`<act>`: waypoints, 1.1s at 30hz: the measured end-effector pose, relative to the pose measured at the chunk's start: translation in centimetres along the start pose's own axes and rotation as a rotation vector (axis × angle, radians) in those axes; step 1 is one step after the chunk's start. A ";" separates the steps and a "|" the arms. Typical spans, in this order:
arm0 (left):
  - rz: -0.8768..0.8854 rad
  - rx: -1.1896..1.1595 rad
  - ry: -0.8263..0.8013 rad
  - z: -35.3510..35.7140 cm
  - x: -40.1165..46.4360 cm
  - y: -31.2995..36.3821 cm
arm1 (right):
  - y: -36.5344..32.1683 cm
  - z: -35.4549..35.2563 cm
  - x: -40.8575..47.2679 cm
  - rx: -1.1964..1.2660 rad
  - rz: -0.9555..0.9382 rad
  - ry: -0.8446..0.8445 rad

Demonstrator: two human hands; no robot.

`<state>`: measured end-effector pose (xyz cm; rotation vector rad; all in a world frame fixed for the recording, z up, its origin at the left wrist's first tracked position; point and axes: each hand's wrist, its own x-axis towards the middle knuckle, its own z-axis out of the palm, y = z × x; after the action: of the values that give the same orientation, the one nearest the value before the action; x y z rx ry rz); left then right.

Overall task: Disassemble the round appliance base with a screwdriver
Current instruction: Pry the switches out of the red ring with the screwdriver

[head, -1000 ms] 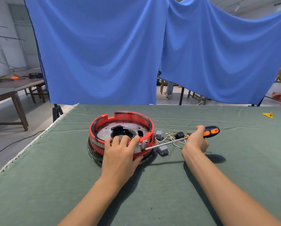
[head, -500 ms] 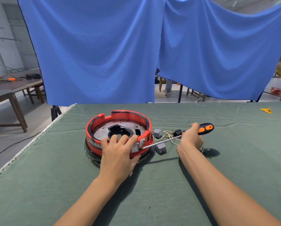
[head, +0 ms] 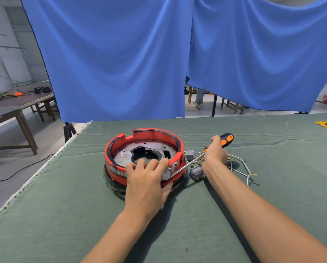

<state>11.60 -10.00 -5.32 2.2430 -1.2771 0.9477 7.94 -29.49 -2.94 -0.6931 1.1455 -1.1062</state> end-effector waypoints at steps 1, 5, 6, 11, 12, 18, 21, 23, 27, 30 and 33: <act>0.002 0.000 -0.002 0.0 0.0 0.0 | -0.1 0.1 0.0 0.000 0.000 -0.002; 0.007 0.032 -0.001 0.1 0.1 -0.1 | -0.7 0.3 -0.2 -0.054 0.000 -0.019; 0.006 0.041 -0.002 0.1 0.1 0.0 | -0.8 0.3 -0.3 -0.073 -0.008 -0.026; 0.000 0.063 -0.006 0.1 0.2 0.1 | -1.3 -0.5 -0.5 -0.113 -0.025 -0.027; 0.000 0.062 -0.006 0.1 0.2 0.1 | -1.4 -0.7 -0.7 -0.105 -0.025 -0.024; 0.007 0.052 -0.011 -0.1 0.1 0.2 | -2.1 -2.2 -1.4 -0.075 -0.038 -0.012; 0.000 0.050 -0.021 -0.1 0.1 0.3 | -2.4 -2.7 -1.7 -0.072 -0.047 -0.010; -0.009 0.055 -0.030 -0.2 0.2 0.3 | -2.5 -3.1 -1.9 -0.058 -0.055 -0.004; -0.020 0.060 -0.046 -0.1 0.3 0.3 | -2.5 -4.2 -2.1 -0.048 -0.072 0.027; -0.027 0.060 -0.054 -0.1 0.3 0.3 | -2.3 -4.9 -2.1 -0.042 -0.075 0.040; -0.029 0.067 -0.061 -0.1 0.2 0.3 | -2.0 -5.2 -1.9 -0.030 -0.066 0.037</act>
<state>11.37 -10.22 -5.07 2.3517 -1.2522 0.9316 2.33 -27.94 -2.06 -0.7412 1.1800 -1.1641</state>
